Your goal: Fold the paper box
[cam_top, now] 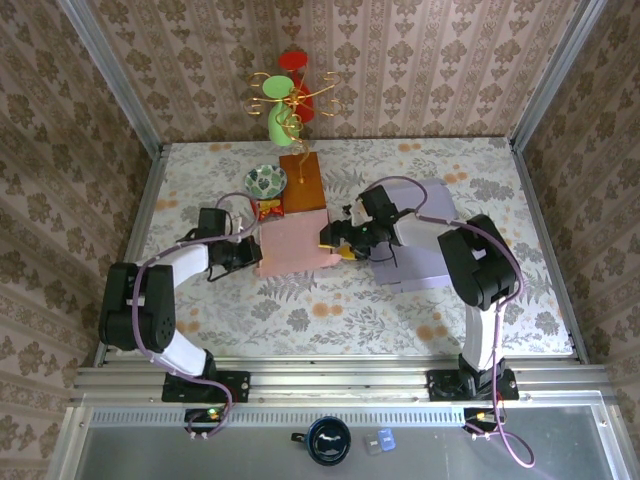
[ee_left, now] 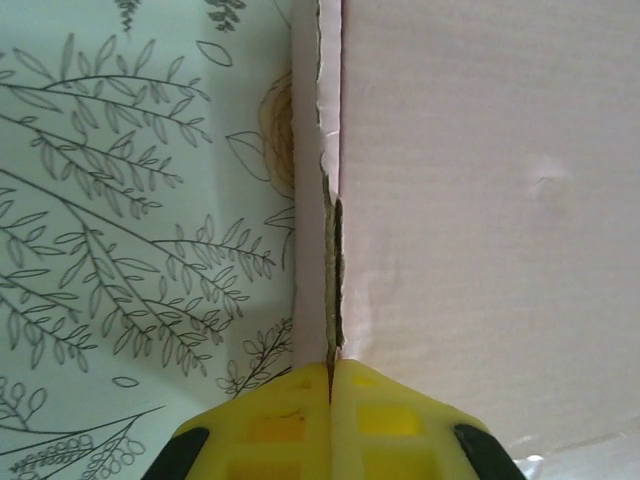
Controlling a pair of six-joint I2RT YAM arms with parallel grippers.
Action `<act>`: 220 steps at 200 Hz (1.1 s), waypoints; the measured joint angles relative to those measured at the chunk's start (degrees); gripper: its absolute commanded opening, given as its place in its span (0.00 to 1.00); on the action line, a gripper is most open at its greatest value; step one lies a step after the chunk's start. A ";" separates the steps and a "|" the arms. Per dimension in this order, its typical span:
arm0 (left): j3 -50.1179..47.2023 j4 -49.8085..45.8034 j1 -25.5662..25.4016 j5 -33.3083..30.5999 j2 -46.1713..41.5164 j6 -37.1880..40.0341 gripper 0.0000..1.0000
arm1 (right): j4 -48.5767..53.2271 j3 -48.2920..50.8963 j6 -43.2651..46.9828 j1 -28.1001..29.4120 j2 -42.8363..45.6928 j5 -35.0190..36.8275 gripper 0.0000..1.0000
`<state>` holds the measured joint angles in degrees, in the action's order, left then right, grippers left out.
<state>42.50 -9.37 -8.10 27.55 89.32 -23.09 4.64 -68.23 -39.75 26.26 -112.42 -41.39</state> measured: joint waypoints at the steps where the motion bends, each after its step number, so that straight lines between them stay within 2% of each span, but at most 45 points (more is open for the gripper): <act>1: -0.02 0.02 0.02 0.02 0.00 0.00 0.07 | -0.02 -0.07 -0.09 0.02 -0.02 -0.02 0.79; 55: -0.11 0.26 0.33 0.59 0.04 0.00 0.08 | -4.31 -2.93 -4.02 1.66 -2.10 -2.64 0.66; 88: -0.11 0.26 0.33 0.55 0.07 0.00 0.17 | -7.56 -2.93 -7.78 1.88 -2.10 -3.34 0.55; 117: -0.44 -0.11 0.33 -0.59 -0.92 0.17 0.26 | -9.90 -2.89 -11.72 1.86 -2.10 -3.72 0.50; 138: -2.51 -1.88 -0.26 -2.43 -5.99 0.66 0.31 | -11.43 -2.29 -15.63 1.70 -2.03 -3.72 0.46; 165: -4.31 -1.97 -3.39 -4.07 -17.51 3.69 0.36 | -11.34 -0.24 -22.49 0.83 -0.92 -3.96 0.42; 192: -5.88 1.40 -7.89 -4.59 -30.01 9.60 0.40 | -10.34 1.73 -29.59 -0.63 1.79 -4.55 0.38; 220: -6.64 2.78 -11.37 -3.04 -36.02 18.47 0.48 | -7.19 2.25 -35.58 -1.64 5.20 -4.57 0.37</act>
<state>35.86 -6.59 -19.46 24.51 53.30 -4.62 -2.55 -65.98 -75.33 24.62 -107.22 -45.95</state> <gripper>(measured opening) 0.458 0.375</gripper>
